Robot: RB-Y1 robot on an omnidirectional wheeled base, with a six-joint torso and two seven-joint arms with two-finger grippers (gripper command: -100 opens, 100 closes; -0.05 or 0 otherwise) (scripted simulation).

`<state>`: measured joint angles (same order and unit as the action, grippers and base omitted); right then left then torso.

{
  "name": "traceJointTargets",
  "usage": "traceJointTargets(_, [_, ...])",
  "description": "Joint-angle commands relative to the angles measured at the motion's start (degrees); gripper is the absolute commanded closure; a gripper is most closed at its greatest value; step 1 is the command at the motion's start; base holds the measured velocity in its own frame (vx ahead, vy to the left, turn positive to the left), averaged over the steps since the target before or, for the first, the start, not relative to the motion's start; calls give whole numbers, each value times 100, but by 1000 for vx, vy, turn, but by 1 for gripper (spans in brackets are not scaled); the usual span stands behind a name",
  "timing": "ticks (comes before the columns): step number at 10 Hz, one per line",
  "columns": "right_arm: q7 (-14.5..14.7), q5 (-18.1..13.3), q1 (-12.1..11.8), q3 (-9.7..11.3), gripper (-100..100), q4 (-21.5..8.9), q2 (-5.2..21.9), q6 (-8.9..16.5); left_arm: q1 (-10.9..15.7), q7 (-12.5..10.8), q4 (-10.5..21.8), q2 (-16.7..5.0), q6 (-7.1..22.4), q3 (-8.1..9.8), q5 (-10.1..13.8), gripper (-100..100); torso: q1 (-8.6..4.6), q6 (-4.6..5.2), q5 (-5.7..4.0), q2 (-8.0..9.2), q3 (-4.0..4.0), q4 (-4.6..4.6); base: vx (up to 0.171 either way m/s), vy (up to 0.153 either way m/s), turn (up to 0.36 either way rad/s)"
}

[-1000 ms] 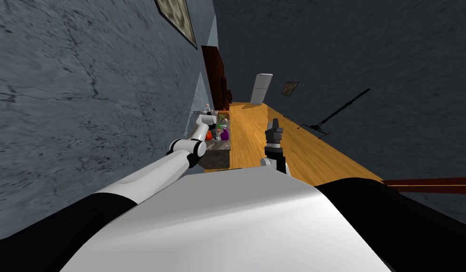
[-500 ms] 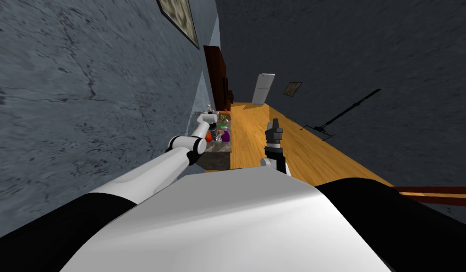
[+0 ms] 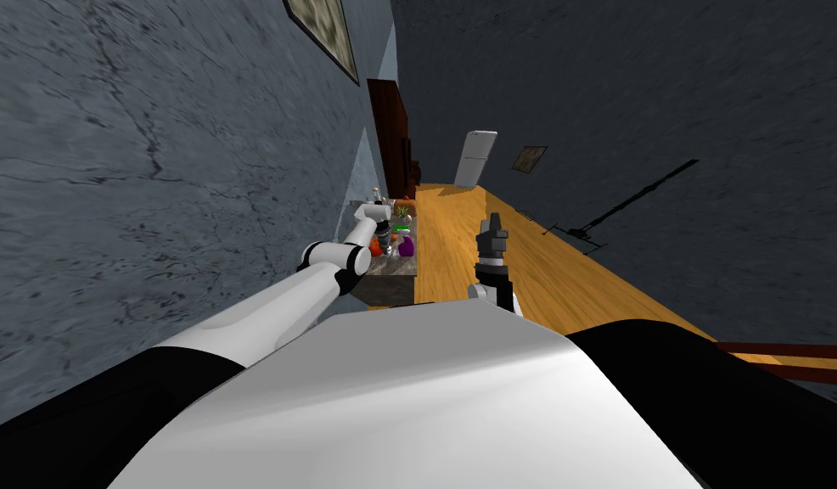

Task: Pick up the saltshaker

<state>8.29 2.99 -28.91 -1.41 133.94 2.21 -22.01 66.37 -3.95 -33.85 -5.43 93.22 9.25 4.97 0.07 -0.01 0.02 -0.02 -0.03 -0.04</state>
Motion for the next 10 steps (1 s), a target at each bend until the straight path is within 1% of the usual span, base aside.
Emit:
traceJointTargets(1, [0, 0, 0, 0, 0, 0, 0, 0, -109, 10, 54, 16, -163, -21, -11, -100, 0, 0, 0, 0, 0, 0, 9, -6, -13])
traceJointTargets(3, [0, 0, 0, 0, 0, 0, 0, 0, -217, 19, 109, 31, -327, -42, -23, -100, -4, 0, -1, 0, 0, 0, 14, -9, -9])
traceJointTargets(4, [0, 0, 0, 0, 0, 0, 0, 0, -114, 16, 216, 15, -308, -26, -12, -100, -4, 0, -1, -1, -1, 0, 6, -4, -1])
traceJointTargets(5, [0, 0, 0, 0, 0, 0, 0, 0, -111, 19, 242, 13, -350, -26, -11, 100, -3, 0, -1, 1, 1, 1, 0, 0, 0])
traceJointTargets(9, [0, 0, 0, 0, 0, 0, 0, 0, -108, 19, 240, 15, -335, -25, -10, 100, 5, 2, 3, -17, -12, -8, 0, 0, 0])
traceJointTargets(10, [0, 0, 0, 0, 0, 0, 0, 0, -108, 18, 240, 15, -335, -25, -10, 0, 5, 2, 3, -18, -13, -8, 0, 0, 0])
